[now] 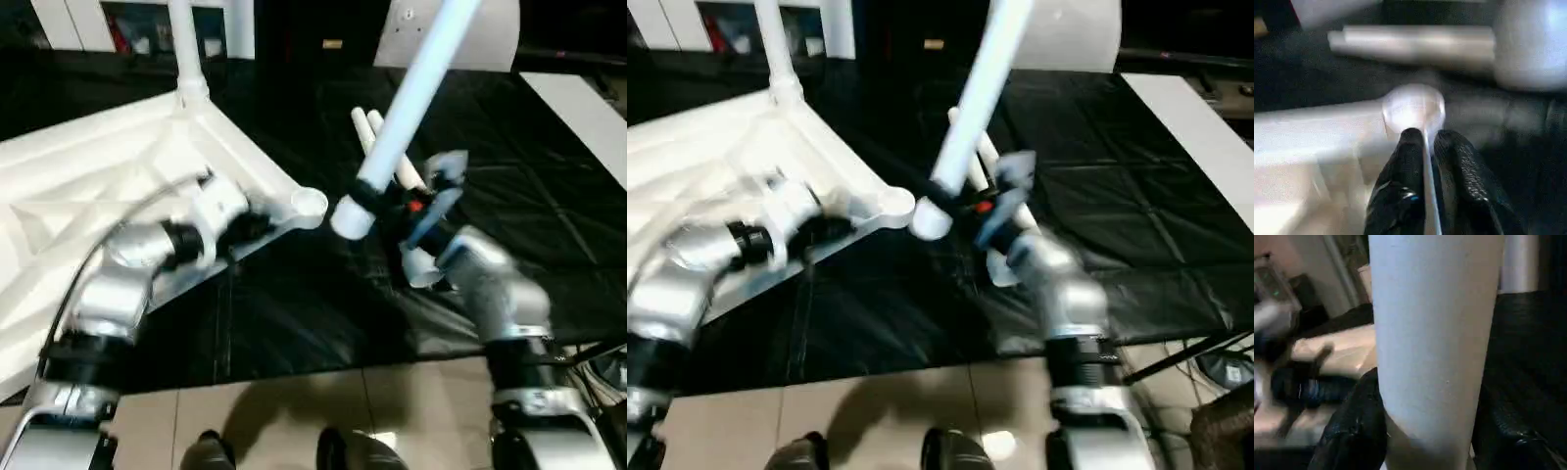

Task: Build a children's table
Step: Insert table leg to table base

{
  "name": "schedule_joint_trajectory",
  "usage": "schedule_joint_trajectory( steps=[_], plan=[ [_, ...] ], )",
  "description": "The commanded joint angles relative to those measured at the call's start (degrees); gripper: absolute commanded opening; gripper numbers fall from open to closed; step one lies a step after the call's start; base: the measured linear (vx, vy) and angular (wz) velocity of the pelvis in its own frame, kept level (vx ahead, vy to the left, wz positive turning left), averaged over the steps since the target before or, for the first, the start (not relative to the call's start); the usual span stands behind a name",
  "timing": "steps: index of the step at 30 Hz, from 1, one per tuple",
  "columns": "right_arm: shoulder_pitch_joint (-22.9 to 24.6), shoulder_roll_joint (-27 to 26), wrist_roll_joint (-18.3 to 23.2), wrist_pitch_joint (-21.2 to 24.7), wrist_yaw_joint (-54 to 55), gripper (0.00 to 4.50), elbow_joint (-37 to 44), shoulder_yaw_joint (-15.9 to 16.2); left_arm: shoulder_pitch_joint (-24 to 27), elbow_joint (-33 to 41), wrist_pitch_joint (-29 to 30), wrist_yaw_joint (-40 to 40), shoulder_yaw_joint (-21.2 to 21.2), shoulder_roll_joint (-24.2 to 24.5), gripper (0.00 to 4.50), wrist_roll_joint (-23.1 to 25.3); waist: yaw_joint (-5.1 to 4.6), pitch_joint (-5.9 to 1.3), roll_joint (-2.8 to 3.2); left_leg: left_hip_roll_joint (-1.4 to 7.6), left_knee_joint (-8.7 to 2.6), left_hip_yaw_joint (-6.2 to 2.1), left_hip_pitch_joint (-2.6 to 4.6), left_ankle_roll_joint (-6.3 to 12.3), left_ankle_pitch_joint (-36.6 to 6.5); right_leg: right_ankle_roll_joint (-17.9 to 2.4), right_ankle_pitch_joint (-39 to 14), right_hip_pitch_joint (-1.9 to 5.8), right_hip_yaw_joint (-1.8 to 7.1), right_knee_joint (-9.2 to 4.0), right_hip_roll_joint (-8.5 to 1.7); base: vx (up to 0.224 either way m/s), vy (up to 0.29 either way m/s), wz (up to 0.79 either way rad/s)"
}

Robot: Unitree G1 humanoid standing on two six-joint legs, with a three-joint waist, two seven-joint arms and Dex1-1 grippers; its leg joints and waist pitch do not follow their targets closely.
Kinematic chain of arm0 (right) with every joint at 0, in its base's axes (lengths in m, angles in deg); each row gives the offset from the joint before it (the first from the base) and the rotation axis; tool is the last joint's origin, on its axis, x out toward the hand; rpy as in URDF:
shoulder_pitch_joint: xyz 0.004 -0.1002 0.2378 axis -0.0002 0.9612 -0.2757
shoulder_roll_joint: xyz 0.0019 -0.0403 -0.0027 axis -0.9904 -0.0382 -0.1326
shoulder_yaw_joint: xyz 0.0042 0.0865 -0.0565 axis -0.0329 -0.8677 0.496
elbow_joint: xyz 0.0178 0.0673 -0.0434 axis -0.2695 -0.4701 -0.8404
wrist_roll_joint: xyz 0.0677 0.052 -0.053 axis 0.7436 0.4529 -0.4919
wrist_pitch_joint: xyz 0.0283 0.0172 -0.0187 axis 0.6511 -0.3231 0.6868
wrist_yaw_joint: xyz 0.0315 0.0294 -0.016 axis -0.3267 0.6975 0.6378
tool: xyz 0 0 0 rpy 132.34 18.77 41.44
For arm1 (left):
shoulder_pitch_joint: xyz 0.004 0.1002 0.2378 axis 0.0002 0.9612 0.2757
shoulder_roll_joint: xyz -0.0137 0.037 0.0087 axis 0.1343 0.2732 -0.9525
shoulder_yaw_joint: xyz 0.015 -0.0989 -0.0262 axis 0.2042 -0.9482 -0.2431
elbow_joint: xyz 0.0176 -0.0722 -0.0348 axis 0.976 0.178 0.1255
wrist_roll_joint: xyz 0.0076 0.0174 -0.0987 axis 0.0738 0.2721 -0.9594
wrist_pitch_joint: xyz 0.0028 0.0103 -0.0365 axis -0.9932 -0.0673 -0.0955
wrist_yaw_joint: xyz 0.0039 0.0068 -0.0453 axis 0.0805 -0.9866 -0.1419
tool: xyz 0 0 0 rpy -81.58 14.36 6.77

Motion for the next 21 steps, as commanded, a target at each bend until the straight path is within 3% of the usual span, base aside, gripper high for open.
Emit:
schedule_joint_trajectory(
  steps=[1, 4, 6, 10, 15, 18, 21],
  plan=[
    [0.99, 2.45, 1.62, 2.79, -1.76, 1.9, 3.67, 0.08, -1.87, 0.82, 2.5, 0.52, -3.76, -1.51, 1.02, -4.98, 0.52, -6.63, 0.71, 0.07, -1.51, 0.79, 0.87, 7.12, 0.26, -15.45, 9.87, 5.05, 2.94, -1.56, -3.38, 0.0, 0.0, 0.0],
    [1.88, 5.58, 2.5, 6.24, -3.92, 1.9, 7.32, 1.47, -4.84, 3.39, 9.61, 1.45, -7.65, -3.99, 1.39, -13.59, 1.16, -6.24, 0.58, 0.29, -1.52, 0.76, 0.94, 4.9, -4.56, -14.28, 0.44, 5.14, 2.87, -2.15, -3.69, 0.0, 0.0, 0.0],
    [2.05, 6.85, 2.45, 7.47, -5.25, 1.9, 8.46, 2.56, -5.78, 5.37, 13.61, 2.67, -7.96, -4.93, 1.45, -18.27, 1.7, -6.23, 0.55, 0.54, -1.41, 0.67, 1.12, 2.63, -7.15, -13.25, -5.78, 4.97, 2.82, -2.43, -3.89, 0.0, 0.0, 0.0],
    [2.06, 7.74, 2.22, 8.68, -6.82, 1.9, 9.75, 4.22, -6.64, 8.37, 20.04, 3.5, -7.14, -7.78, 1.78, -24.3, 2.02, -6.18, 0.52, 0.53, -1.28, 0.62, 1.1, 0.82, -9.55, -10.45, -13.25, 4.67, 2.72, -3.19, -3.86, -0.013, 0.001, -0.01],
    [2.14, 7.7, 2.01, 10.19, -7.7, 1.9, 12.19, 6.81, -7.03, 9.92, 24.95, 2.64, -5.44, -12.06, 2.2, -28.06, 2.69, -6.58, 0.83, 0.67, -1.03, 0.26, 1.12, -0.32, -11.02, -8.5, -16.45, 4.51, 2.51, -3.5, -3.81, 0.0, 0.0, 0.0],
    [2.2, 8.02, 2.1, 10.85, -8.01, 1.9, 13.32, 7.9, -7.27, 11.27, 28.2, 1.27, -5.39, -13.3, 2.46, -31.31, 3.0, -6.65, 0.79, 0.7, -0.9, 0.17, 1.18, -0.79, -12.2, -8.67, -17.3, 4.34, 2.4, -3.5, -3.81, 0.0, 0.0, 0.0],
    [2.34, 8.3, 2.06, 11.14, -8.54, 1.9, 14.04, 8.62, -7.31, 10.99, 27.3, -0.07, -4.46, -13.87, 2.61, -29.76, 3.19, -6.56, 0.74, 0.56, -0.82, 0.16, 1.22, -0.66, -13.26, -7.1, -19.86, 4.22, 2.36, -4.04, -3.74, 0.0, 0.0, 0.0]
  ],
)
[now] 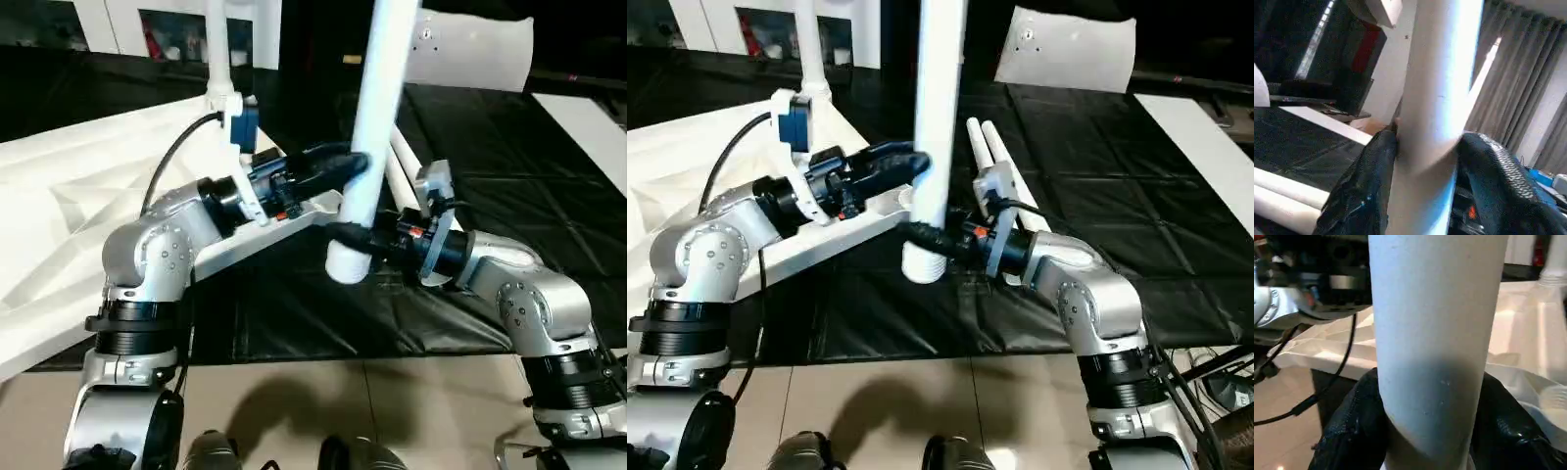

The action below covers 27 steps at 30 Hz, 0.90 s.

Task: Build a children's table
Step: Insert table leg to table base

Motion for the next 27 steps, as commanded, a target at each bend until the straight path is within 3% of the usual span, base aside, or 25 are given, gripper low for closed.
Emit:
schedule_joint_trajectory(
  steps=[1, 5, 9, 16, 27],
  plan=[
    [0.5, 0.83, 0.2, 0.55, -0.89, 1.9, 1.99, 0.73, -0.9, 0.6, -0.51, -1.35, 1.31, -1.2, 2.7, 0.65, 0.18, -6.44, 0.91, 0.26, -3.32, 0.36, 1.2, -0.17, -13.11, -6.96, -21.88, 3.57, 2.32, -4.96, -3.72, 0.0, 0.0, 0.0],
    [0.91, 1.31, -0.18, 0.82, -0.97, 1.9, 2.29, 1.33, -0.09, 3.26, 3.02, -0.16, 0.68, -2.18, 2.85, -3.74, 0.45, -6.64, 0.81, 0.25, -3.15, 0.23, 1.08, -0.56, -12.91, -6.74, -22.1, 3.7, 2.2, -4.78, -3.85, 0.0, 0.0, 0.0],
    [1.18, 1.43, -0.39, 0.74, -0.88, 1.9, 2.2, 1.55, 1.11, 4.67, 3.17, -1.64, 2.32, -2.21, 2.85, -3.14, 0.39, -6.69, 1.04, 0.29, -3.22, 0.14, 1.18, -0.61, -13.11, -6.88, -20.8, 3.65, 2.14, -4.77, -3.71, 0.0, 0.0, 0.0],
    [1.27, 1.14, -0.43, 0.51, 0.08, 1.9, 2.3, 1.27, 1.12, 4.37, 3.28, -4.93, 0.75, -3.37, 2.2, -3.55, 0.41, -7.05, 1.09, 0.12, -3.24, 0.09, 1.21, -0.66, -14.12, -6.16, -21.57, 3.84, 2.0, -4.98, -3.61, 0.0, 0.0, 0.0],
    [1.37, 1.37, -1.4, -0.2, 1.11, 1.9, 2.44, 1.46, 0.63, 3.31, 1.54, -8.35, 0.73, -2.65, 1.98, -1.07, 0.44, -7.14, 1.23, 0.09, -3.21, -0.02, 1.14, -0.69, -14.15, -5.71, -21.75, 3.8, 1.88, -5.01, -3.55, 0.0, 0.0, 0.0]
  ],
)
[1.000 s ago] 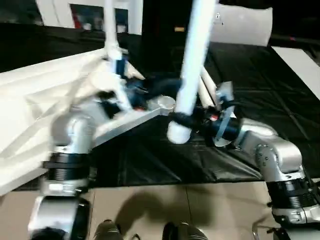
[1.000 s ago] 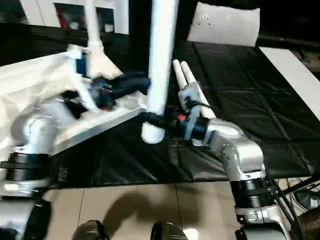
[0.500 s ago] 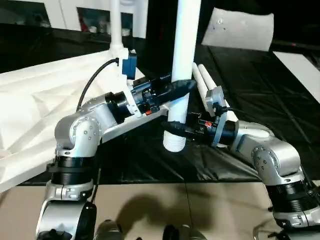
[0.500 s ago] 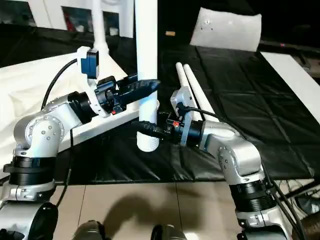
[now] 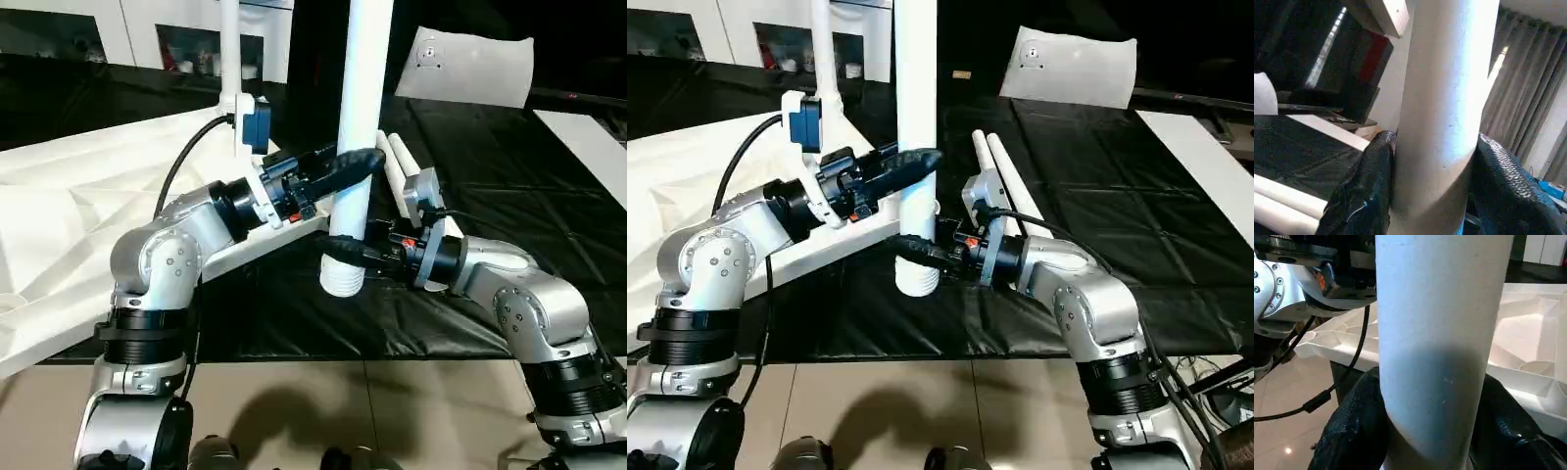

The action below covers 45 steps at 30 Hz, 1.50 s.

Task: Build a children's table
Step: Insert table leg to table base

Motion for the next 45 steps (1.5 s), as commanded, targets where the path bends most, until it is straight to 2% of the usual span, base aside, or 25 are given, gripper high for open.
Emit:
schedule_joint_trajectory(
  steps=[1, 3, 5, 6, 10, 11, 12, 13, 15, 17, 19, 21, 22, 24, 25, 27, 30, 35, 37, 45],
  plan=[
    [0.56, 1.01, -1.48, -0.76, 0.99, 1.9, 0.91, -0.26, -0.7, -0.3, -0.08, -2.35, 0.53, -0.23, 1.98, 1.07, 0.08, -5.94, 1.1, 0.13, -3.56, 0.24, 1.0, -0.78, -14.07, -5.99, -21.58, 3.17, 2.07, -4.81, -3.53, 0.0, 0.0, 0.0],
    [0.56, 1.11, -1.2, -0.26, 1.13, 1.9, 1.0, -0.33, -1.03, -0.28, -0.3, -3.42, 0.9, 0.27, 1.97, 2.22, 0.08, -5.93, 1.32, 0.14, -3.6, 0.18, 0.98, -0.87, -14.19, -6.18, -21.16, 3.21, 2.05, -4.7, -3.52, 0.0, 0.0, 0.0],
    [0.41, 0.7, -0.14, 1.06, 1.81, 1.9, 0.87, -1.21, -1.54, -0.22, -0.6, -4.36, 1.67, 1.05, 1.96, 3.7, 0.03, -5.95, 1.21, 0.14, -3.57, 0.21, 1.03, -0.87, -14.22, -6.26, -20.75, 3.17, 2.06, -4.71, -3.47, 0.0, 0.0, 0.0],
    [0.32, 0.52, 0.1, 1.35, 2.15, 2.46, 0.76, -1.54, -1.69, -0.15, -0.84, -4.58, 1.97, 1.33, 1.96, 4.28, 0.0, -5.92, 1.26, 0.11, -3.6, 0.19, 1.06, -0.85, -14.4, -6.31, -20.64, 3.19, 2.06, -4.68, -3.42, 0.0, 0.0, 0.0],
    [0.07, 0.39, 1.11, 1.6, 1.98, 2.6, 0.29, -2.46, -2.57, 0.2, 0.36, -6.23, 2.77, 2.38, 1.94, 5.45, -0.08, -5.85, 1.2, 0.12, -3.57, 0.19, 1.04, -1.02, -14.63, -5.84, -21.31, 3.14, 2.06, -4.69, -3.41, 0.0, 0.0, 0.0],
    [-0.31, -0.11, 3.61, 3.66, 2.15, 2.67, 0.03, -4.16, -3.36, 0.32, 1.45, -7.35, 2.67, 2.81, 1.92, 5.6, -0.13, -5.81, 1.15, 0.09, -3.57, 0.2, 1.03, -0.99, -14.68, -5.72, -21.59, 3.14, 2.06, -4.69, -3.41, 0.0, 0.0, 0.0],
    [-0.77, -0.16, 4.37, 4.12, 2.52, 2.67, -0.22, -5.09, -4.03, 0.22, 2.31, -8.43, 2.49, 3.11, 1.92, 5.78, -0.11, -5.87, 1.18, 0.05, -3.46, 0.25, 1.13, -0.83, -14.53, -5.64, -21.92, 3.09, 2.03, -4.68, -3.39, 0.0, 0.0, 0.0],
    [-0.99, -0.11, 4.54, 4.14, 2.65, 2.97, -0.33, -5.43, -4.36, 0.11, 2.68, -8.9, 2.38, 3.24, 1.91, 5.84, -0.06, -5.84, 1.21, 0.06, -3.44, 0.22, 1.15, -0.88, -14.59, -5.68, -22.07, 3.02, 1.99, -4.69, -3.38, 0.0, 0.0, 0.0],
    [-2.08, 0.32, 5.78, 4.89, 3.12, 3.03, -0.55, -7.01, -5.39, 0.32, 3.58, -9.17, 2.06, 3.91, 1.9, 5.38, -0.09, -5.82, 1.16, 0.0, -3.47, 0.2, 1.07, -0.91, -14.41, -5.63, -22.3, 3.1, 1.93, -4.74, -3.42, 0.0, 0.0, 0.0],
    [-2.48, 0.57, 6.31, 5.36, 2.99, 3.3, -0.67, -7.47, -5.65, 0.51, 3.68, -8.96, 2.07, 4.14, 1.88, 5.21, -0.15, -5.8, 1.04, -0.02, -3.43, 0.25, 1.06, -0.92, -14.15, -5.59, -22.25, 3.02, 1.94, -4.73, -3.35, 0.0, 0.0, 0.0],
    [-2.78, 2.75, 6.02, 6.04, 0.52, 3.46, -0.18, -6.48, -5.82, 1.34, 2.91, -7.57, 2.49, 4.75, 1.88, 4.92, -0.06, -5.89, 0.99, -0.02, -3.39, 0.31, 0.99, -0.91, -13.23, -5.77, -21.31, 3.13, 2.01, -4.67, -3.41, 0.0, 0.0, 0.0],
    [-2.62, 5.19, 4.64, 3.92, -3.44, 3.56, 0.39, -4.88, -5.79, 2.09, 2.05, -6.28, 2.97, 5.25, 1.88, 4.74, 0.2, -5.88, 1.02, 0.09, -3.37, 0.35, 1.06, -0.62, -12.99, -5.98, -20.27, 3.2, 2.07, -4.61, -3.4, 0.0, 0.0, 0.0],
    [-2.47, 5.73, 4.06, 2.62, -4.43, 3.66, 0.58, -4.6, -5.73, 2.49, 1.76, -5.8, 3.2, 5.44, 1.88, 4.59, 0.21, -5.87, 0.86, 0.06, -3.39, 0.34, 0.84, -0.51, -12.62, -6.03, -19.98, 3.33, 2.06, -4.53, -3.45, 0.0, 0.0, 0.0],
    [-2.14, 5.67, 3.13, -0.53, -5.26, 3.91, 0.69, -4.72, -5.53, 3.14, 1.54, -5.12, 3.49, 5.72, 1.88, 4.38, 0.11, -5.88, 0.84, 0.02, -3.31, 0.39, 0.79, -0.46, -12.67, -6.15, -20.68, 3.24, 2.06, -4.54, -3.59, 0.0, 0.0, 0.0],
    [-2.02, 5.57, 3.03, -1.03, -5.28, 3.91, 0.69, -4.87, -5.49, 3.34, 1.63, -5.12, 3.5, 5.78, 1.88, 4.15, 0.07, -5.81, 0.85, 0.03, -3.33, 0.39, 0.82, -0.41, -12.75, -6.22, -20.99, 3.18, 2.04, -4.59, -3.56, 0.0, 0.0, 0.0],
    [-1.68, 5.6, 2.2, -2.95, -5.57, 4.2, 0.82, -4.76, -5.5, 3.46, 1.84, -5.36, 3.39, 5.81, 1.88, 3.91, 0.0, -5.78, 0.79, 0.03, -3.27, 0.42, 0.85, -0.32, -13.18, -6.21, -21.95, 3.15, 2.02, -4.69, -3.56, 0.0, 0.0, 0.0],
    [-1.24, 5.32, -2.92, -10.85, -3.9, 4.29, 0.63, -3.7, -5.51, 3.48, 2.17, -5.32, 3.01, 5.92, 1.88, 3.35, -0.1, -5.63, 0.85, 0.03, -3.3, 0.37, 0.94, -0.63, -13.94, -5.67, -23.75, 2.9, 1.94, -4.88, -3.52, 0.0, 0.0, 0.0],
    [-1.85, 3.74, -4.32, -16.96, -3.1, 4.3, -0.79, -4.29, -5.15, 3.81, 1.49, -3.46, 3.33, 6.26, 1.88, 2.79, -0.21, -5.63, 0.85, -0.03, -3.27, 0.35, 1.0, -0.21, -14.54, -5.1, -25.29, 2.78, 1.87, -5.06, -3.5, 0.0, 0.0, 0.0],
    [-1.88, 3.5, -6.32, -21.68, -3.31, 4.3, -1.1, -4.02, -5.02, 4.03, 1.44, -3.04, 3.43, 6.35, 1.88, 2.62, -0.27, -5.6, 0.89, 0.0, -3.32, 0.36, 0.96, -0.28, -14.57, -5.31, -24.41, 2.79, 1.9, -4.95, -3.43, 0.0, 0.0, 0.0],
    [-1.12, 3.77, -8.08, -25.93, -4.82, 4.3, -2.22, -2.43, -4.94, 3.93, 1.03, -2.18, 3.71, 6.71, 1.88, 2.32, -0.37, -5.59, 0.85, 0.0, -3.36, 0.38, 0.9, 0.25, -14.26, -6.02, -22.91, 2.92, 1.95, -4.69, -3.33, 0.0, 0.0, 0.0]
  ],
)
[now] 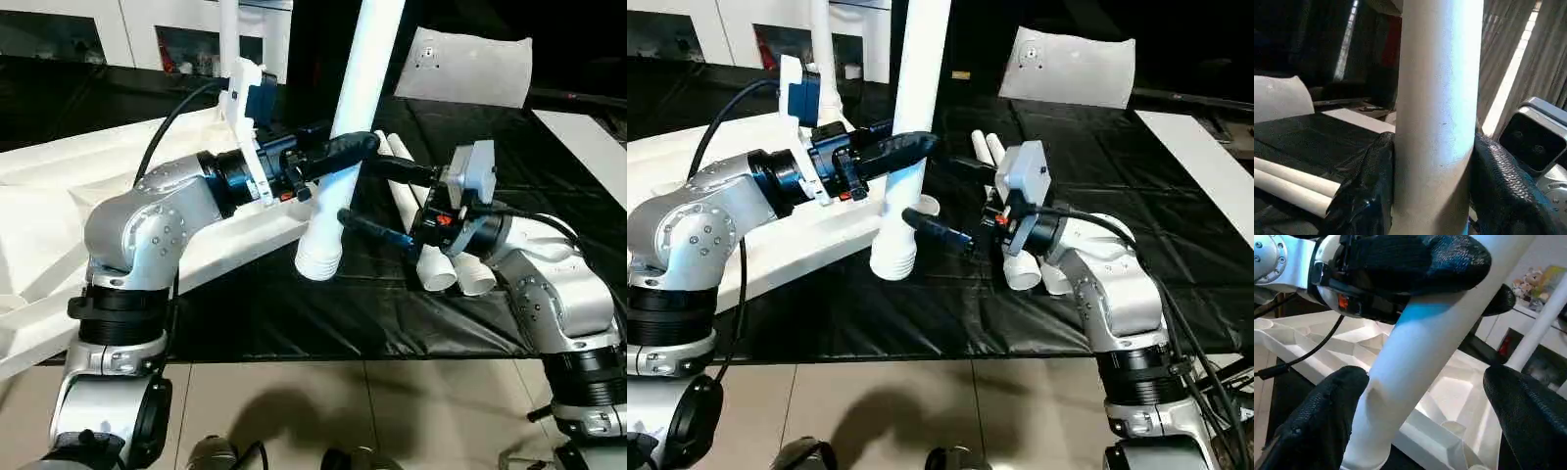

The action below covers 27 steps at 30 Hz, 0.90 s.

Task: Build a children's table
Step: Insert table leg to table base

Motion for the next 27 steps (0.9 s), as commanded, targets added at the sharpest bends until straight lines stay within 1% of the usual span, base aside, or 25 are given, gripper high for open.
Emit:
schedule_joint_trajectory(
  steps=[1, 3, 4, 5, 6, 7, 9, 10, 11, 12, 15, 16, 17, 18, 19, 20, 21, 22, 23, 24, 25, 27],
  plan=[
    [0.18, 0.59, -0.85, -1.15, -0.73, 4.3, -0.59, 0.55, -0.18, 1.29, -0.85, 0.79, 1.0, -0.11, 1.88, -0.28, -0.25, -5.45, 0.66, -0.02, -3.5, 0.41, 1.01, 0.28, -14.52, -6.14, -23.23, 2.91, 1.95, -4.75, -3.27, 0.0, 0.0, 0.0],
    [0.21, 0.58, -0.62, -0.62, -0.77, 4.3, -0.78, 0.6, -0.15, 1.29, -0.91, 1.18, 1.04, -0.02, 1.88, -0.32, -0.25, -5.44, 0.69, -0.02, -3.51, 0.4, 1.06, 0.36, -14.74, -6.08, -23.63, 2.92, 1.96, -4.79, -3.27, 0.0, 0.0, 0.0],
    [0.18, 0.86, 1.22, 3.59, -1.12, 4.3, -0.79, 0.69, -0.1, 1.27, -1.09, 1.96, 1.15, 0.13, 1.88, -0.47, -0.26, -5.43, 0.69, -0.02, -3.51, 0.4, 1.07, 0.39, -14.78, -6.07, -23.71, 2.91, 1.96, -4.8, -3.26, 0.0, 0.0, 0.0],
    [0.16, 1.02, 2.23, 5.91, -1.35, 4.3, -0.7, 0.71, -0.08, 1.28, -1.16, 2.27, 1.2, 0.18, 1.88, -0.56, -0.24, -5.38, 0.71, -0.02, -3.56, 0.37, 1.15, 0.54, -14.94, -6.15, -23.84, 2.93, 1.94, -4.82, -3.19, 0.0, 0.0, 0.0],
    [-0.38, 1.23, 5.99, 13.31, -1.3, 4.3, -0.81, -0.02, -0.1, 1.35, -1.32, 3.28, 1.56, 0.41, 1.88, -0.78, -0.3, -5.36, 0.71, -0.07, -3.59, 0.36, 1.13, 0.62, -14.96, -6.2, -23.77, 2.98, 1.91, -4.85, -3.11, 0.0, 0.0, 0.0],
    [-0.78, 1.33, 8.45, 18.04, -1.18, 4.3, -0.92, -0.57, -0.11, 1.4, -1.43, 3.92, 1.82, 0.57, 1.88, -0.93, -0.21, -5.41, 0.75, -0.02, -3.62, 0.29, 1.2, 0.85, -14.79, -6.45, -23.11, 3.07, 1.92, -4.79, -3.09, 0.0, 0.0, 0.0],
    [-0.84, 1.33, 8.72, 18.44, -1.2, 4.3, -0.97, -0.65, -0.13, 1.41, -1.44, 4.01, 1.86, 0.58, 1.88, -0.96, -0.17, -5.5, 0.71, -0.03, -3.54, 0.33, 1.07, 0.59, -14.42, -6.58, -22.4, 3.09, 1.94, -4.72, -3.22, 0.0, 0.0, 0.0],
    [-1.81, 1.35, 12.76, 24.32, -1.76, 4.3, -2.03, -1.75, -0.44, 1.44, -1.52, 5.25, 2.5, 0.75, 1.88, -1.38, -0.22, -5.55, 0.71, -0.14, -3.51, 0.33, 1.17, 0.59, -14.3, -6.67, -22.49, 3.17, 1.91, -4.75, -3.16, 0.0, 0.0, 0.0],
    [-2.58, 1.72, 13.66, 25.65, -2.76, 4.3, -3.6, -1.8, -0.91, 1.31, -1.31, 6.13, 3.02, 0.69, 1.88, -1.75, -0.17, -5.56, 0.78, -0.06, -3.48, 0.33, 1.1, 0.46, -14.3, -6.78, -22.69, 3.09, 1.9, -4.75, -3.28, 0.0, 0.0, 0.0],
    [-2.77, 1.83, 13.55, 25.62, -2.96, 4.3, -4.03, -1.72, -1.03, 1.27, -1.25, 6.34, 3.14, 0.66, 1.88, -1.83, -0.11, -5.63, 0.76, -0.03, -3.44, 0.33, 1.06, 0.3, -14.21, -6.85, -22.58, 3.13, 1.9, -4.73, -3.38, 0.0, 0.0, 0.0],
    [-3.78, 3.05, 14.17, 28.06, -5.79, 4.3, -5.2, -0.59, -1.62, 1.17, -0.75, 7.27, 3.4, 0.09, 1.88, -2.87, 0.06, -5.64, 0.73, 0.03, -3.42, 0.39, 1.05, -0.06, -13.9, -7.14, -22.18, 3.22, 1.95, -4.67, -3.45, 0.0, 0.0, 0.0],
    [-4.75, 3.29, 15.22, 30.01, -7.12, 4.3, -5.58, -0.57, -2.01, 1.08, -0.31, 7.87, 3.51, -0.38, 1.88, -3.51, 0.04, -5.65, 0.67, 0.02, -3.42, 0.36, 0.96, -0.12, -13.51, -7.23, -22.0, 3.29, 1.93, -4.6, -3.43, 0.0, 0.0, 0.0],
    [-5.09, 3.37, 15.69, 30.72, -7.67, 4.3, -5.63, -0.57, -2.13, 1.06, -0.08, 8.09, 3.54, -0.54, 1.88, -3.79, 0.18, -5.7, 0.7, 0.05, -3.39, 0.41, 0.95, -0.12, -13.04, -7.3, -21.5, 3.29, 2.0, -4.58, -3.5, 0.0, 0.0, 0.0],
    [-5.64, 3.7, 15.88, 31.51, -8.61, 4.3, -5.55, -0.21, -2.27, 1.08, 0.35, 8.79, 3.69, -0.76, 1.88, -4.36, 0.17, -5.76, 0.47, 0.07, -3.37, 0.37, 0.9, -0.1, -12.75, -7.44, -21.27, 3.37, 1.95, -4.42, -3.49, 0.0, 0.0, 0.0],
    [-5.89, 3.92, 15.67, 31.67, -9.05, 4.3, -5.5, 0.17, -2.32, 1.07, 0.46, 9.01, 3.72, -0.94, 1.88, -4.58, 0.2, -5.75, 0.52, 0.06, -3.35, 0.4, 0.88, -0.1, -12.64, -7.4, -21.37, 3.34, 1.97, -4.48, -3.54, 0.0, 0.0, 0.0],
    [-5.92, 3.95, 15.63, 31.66, -9.14, 4.01, -5.5, 0.24, -2.33, 1.07, 0.52, 9.03, 3.7, -0.98, 1.88, -4.65, 0.18, -5.8, 0.39, 0.05, -3.31, 0.43, 0.84, -0.17, -12.35, -7.45, -21.46, 3.38, 1.96, -4.45, -3.57, 0.0, 0.0, 0.0],
    [-6.13, 4.13, 15.37, 31.6, -9.7, 4.01, -5.54, 0.69, -2.43, 1.02, 0.94, 9.12, 3.61, -1.21, 1.88, -5.09, 0.18, -5.79, 0.42, 0.08, -3.28, 0.46, 0.89, -0.24, -12.23, -7.51, -21.34, 3.32, 2.0, -4.45, -3.55, 0.0, 0.0, 0.0],
    [-6.49, 4.35, 15.31, 31.61, -10.29, 3.88, -5.7, 1.21, -2.6, 0.85, 1.51, 9.23, 3.35, -1.6, 1.88, -5.91, 0.17, -5.85, 0.13, 0.09, -3.25, 0.49, 0.87, -0.17, -12.21, -7.42, -21.46, 3.36, 1.98, -4.47, -3.54, 0.0, 0.0, 0.0],
    [-6.73, 4.4, 15.28, 31.6, -10.72, 3.88, -5.89, 1.46, -2.77, 0.66, 1.88, 9.19, 3.12, -1.85, 1.88, -6.45, 0.2, -5.8, 0.25, 0.05, -3.24, 0.5, 0.83, -0.17, -12.2, -7.31, -21.9, 3.36, 1.98, -4.44, -3.58, 0.0, 0.0, 0.0],
    [-7.09, 4.5, 15.01, 31.34, -11.66, 3.63, -6.26, 2.05, -3.09, 0.17, 2.1, 9.18, 3.08, -2.12, 1.88, -6.83, 0.21, -5.86, 0.07, 0.07, -3.2, 0.49, 0.82, -0.13, -12.09, -7.08, -22.4, 3.37, 1.94, -4.48, -3.62, 0.0, 0.0, 0.0],
    [-7.18, 4.54, 14.8, 31.13, -12.05, 3.63, -6.39, 2.34, -3.21, -0.03, 2.01, 9.2, 3.22, -2.11, 1.88, -6.68, 0.22, -5.82, 0.12, 0.06, -3.22, 0.47, 0.79, -0.13, -12.15, -6.94, -22.79, 3.34, 1.93, -4.55, -3.63, 0.0, 0.0, 0.0],
    [-7.35, 4.62, 14.47, 31.12, -12.76, 3.5, -6.55, 2.7, -3.4, -0.44, 1.84, 9.2, 3.47, -2.08, 1.88, -6.59, 0.28, -5.83, 0.16, 0.08, -3.16, 0.5, 0.96, -0.11, -12.43, -6.62, -23.3, 3.19, 1.93, -4.73, -3.6, 0.0, 0.0, 0.0]
  ],
)
